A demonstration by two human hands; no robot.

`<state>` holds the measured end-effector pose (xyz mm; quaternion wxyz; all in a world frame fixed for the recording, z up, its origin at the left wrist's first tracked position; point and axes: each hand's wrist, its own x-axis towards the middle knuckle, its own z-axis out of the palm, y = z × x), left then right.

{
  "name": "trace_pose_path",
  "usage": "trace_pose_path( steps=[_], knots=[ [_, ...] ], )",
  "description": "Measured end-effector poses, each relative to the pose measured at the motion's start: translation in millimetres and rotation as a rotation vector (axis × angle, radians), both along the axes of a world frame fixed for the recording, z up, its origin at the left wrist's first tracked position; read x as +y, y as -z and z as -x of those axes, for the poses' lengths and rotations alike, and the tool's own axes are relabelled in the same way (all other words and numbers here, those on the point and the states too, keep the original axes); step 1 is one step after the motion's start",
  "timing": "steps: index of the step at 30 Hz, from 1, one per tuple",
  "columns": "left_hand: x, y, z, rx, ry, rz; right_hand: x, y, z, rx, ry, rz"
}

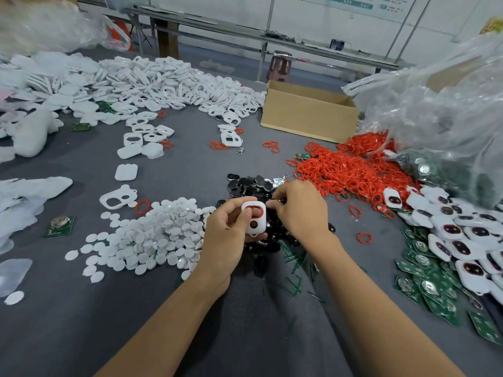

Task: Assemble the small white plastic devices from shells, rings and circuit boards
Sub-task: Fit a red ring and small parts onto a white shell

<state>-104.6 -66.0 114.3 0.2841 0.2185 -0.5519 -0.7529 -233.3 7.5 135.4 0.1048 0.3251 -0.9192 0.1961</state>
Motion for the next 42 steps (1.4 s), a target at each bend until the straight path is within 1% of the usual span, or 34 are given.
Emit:
trace_pose_path(
  steps=[2, 5, 7, 12, 14, 15, 18, 20, 23, 26, 28, 36, 42],
  knots=[
    [0, 0, 0, 0.001, -0.002, -0.006, 4, 2, -1, 0.016, -0.019, 0.097],
    [-1, 1, 1, 0.000, -0.002, -0.017, 10, 1, 0, -0.025, -0.062, 0.334],
    [-1, 2, 1, 0.002, 0.001, -0.014, 13, 0, 0, -0.044, -0.084, 0.434],
    [-2, 4, 2, -0.005, 0.006, 0.013, 26, -1, 0, -0.126, -0.081, 0.414],
    [-2, 4, 2, -0.002, 0.008, 0.007, 31, -4, -1, -0.164, -0.102, 0.457],
    [-3, 4, 3, 0.003, 0.009, 0.001, 34, -6, -2, -0.221, -0.111, 0.514],
    [-2, 4, 3, 0.031, 0.025, -0.016, 37, -12, -9, -0.517, -0.214, 0.685],
    [-2, 3, 3, 0.051, 0.036, -0.035, 38, -13, -12, -0.594, -0.287, 0.679],
    [-3, 4, 2, 0.066, 0.065, -0.043, 35, -13, -15, -0.640, -0.344, 0.588],
    [-4, 5, 1, 0.078, 0.100, -0.051, 34, -11, -19, -0.855, -0.357, 0.700],
    [-4, 5, 1, 0.087, 0.110, -0.059, 35, -9, -18, -0.939, -0.359, 0.756],
    [-3, 5, 0, 0.092, 0.092, -0.020, 37, -3, -17, -0.912, -0.441, 0.725],
    [-2, 5, 0, 0.067, 0.086, -0.001, 35, 0, -21, -0.961, -0.427, 0.783]
  ],
)
